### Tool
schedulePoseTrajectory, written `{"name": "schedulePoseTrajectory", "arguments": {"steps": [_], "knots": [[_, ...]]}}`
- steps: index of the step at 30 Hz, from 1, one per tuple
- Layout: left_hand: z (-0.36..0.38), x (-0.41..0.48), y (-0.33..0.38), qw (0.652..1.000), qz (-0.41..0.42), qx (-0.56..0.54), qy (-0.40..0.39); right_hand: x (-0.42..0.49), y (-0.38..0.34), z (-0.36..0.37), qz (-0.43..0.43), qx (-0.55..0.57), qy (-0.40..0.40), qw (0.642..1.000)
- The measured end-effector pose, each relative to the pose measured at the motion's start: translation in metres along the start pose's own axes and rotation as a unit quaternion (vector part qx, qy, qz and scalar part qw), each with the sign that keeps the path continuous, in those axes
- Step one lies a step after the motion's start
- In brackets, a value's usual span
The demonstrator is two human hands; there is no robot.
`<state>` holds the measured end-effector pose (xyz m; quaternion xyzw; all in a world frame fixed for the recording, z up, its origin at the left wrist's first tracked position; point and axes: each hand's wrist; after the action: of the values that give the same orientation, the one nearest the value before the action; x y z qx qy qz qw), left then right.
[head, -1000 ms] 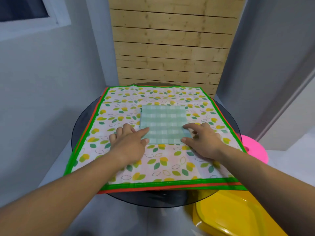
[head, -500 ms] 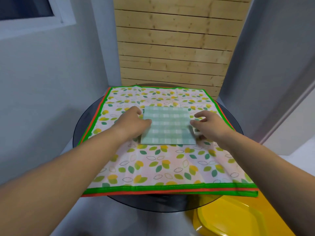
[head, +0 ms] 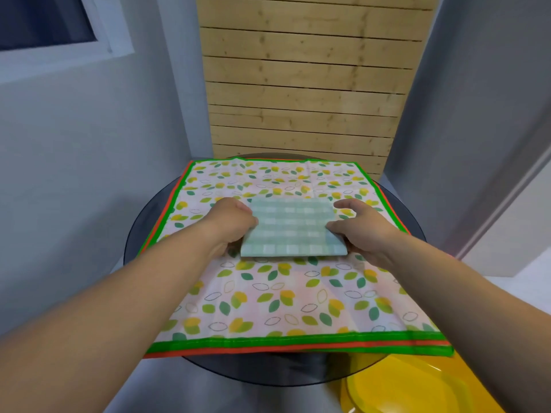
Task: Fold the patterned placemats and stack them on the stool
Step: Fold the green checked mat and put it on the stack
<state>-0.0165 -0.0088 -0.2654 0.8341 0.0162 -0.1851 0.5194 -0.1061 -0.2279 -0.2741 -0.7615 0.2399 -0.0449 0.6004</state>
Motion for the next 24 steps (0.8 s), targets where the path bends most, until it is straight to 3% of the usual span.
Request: {"name": "schedulePoseTrajectory", "arguments": {"steps": [5, 13, 18, 24], "knots": [[0.014, -0.007, 0.005, 0.998, 0.019, -0.063, -0.01, -0.016, 0.0, -0.021, -0.065, -0.001, 0.025, 0.998], [0.099, -0.061, 0.049, 0.973, 0.127, -0.145, -0.127, -0.054, 0.002, -0.127, -0.131, -0.002, 0.143, 0.981], [0.198, -0.1, 0.07, 0.95, 0.167, -0.2, -0.173, -0.085, 0.029, -0.225, -0.096, -0.04, 0.213, 0.971], [0.328, -0.123, 0.059, 0.963, 0.183, -0.168, -0.109, -0.112, 0.1, -0.308, -0.027, -0.028, 0.271, 0.962]]}}
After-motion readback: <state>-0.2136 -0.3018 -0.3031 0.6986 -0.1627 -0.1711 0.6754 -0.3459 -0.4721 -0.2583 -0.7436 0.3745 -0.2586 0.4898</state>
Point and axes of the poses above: each hand's wrist, its own x-axis towards the middle knuckle, its own z-axis out of the palm, y = z × x, and after that the axes turned 4 degrees about -z, right-handed
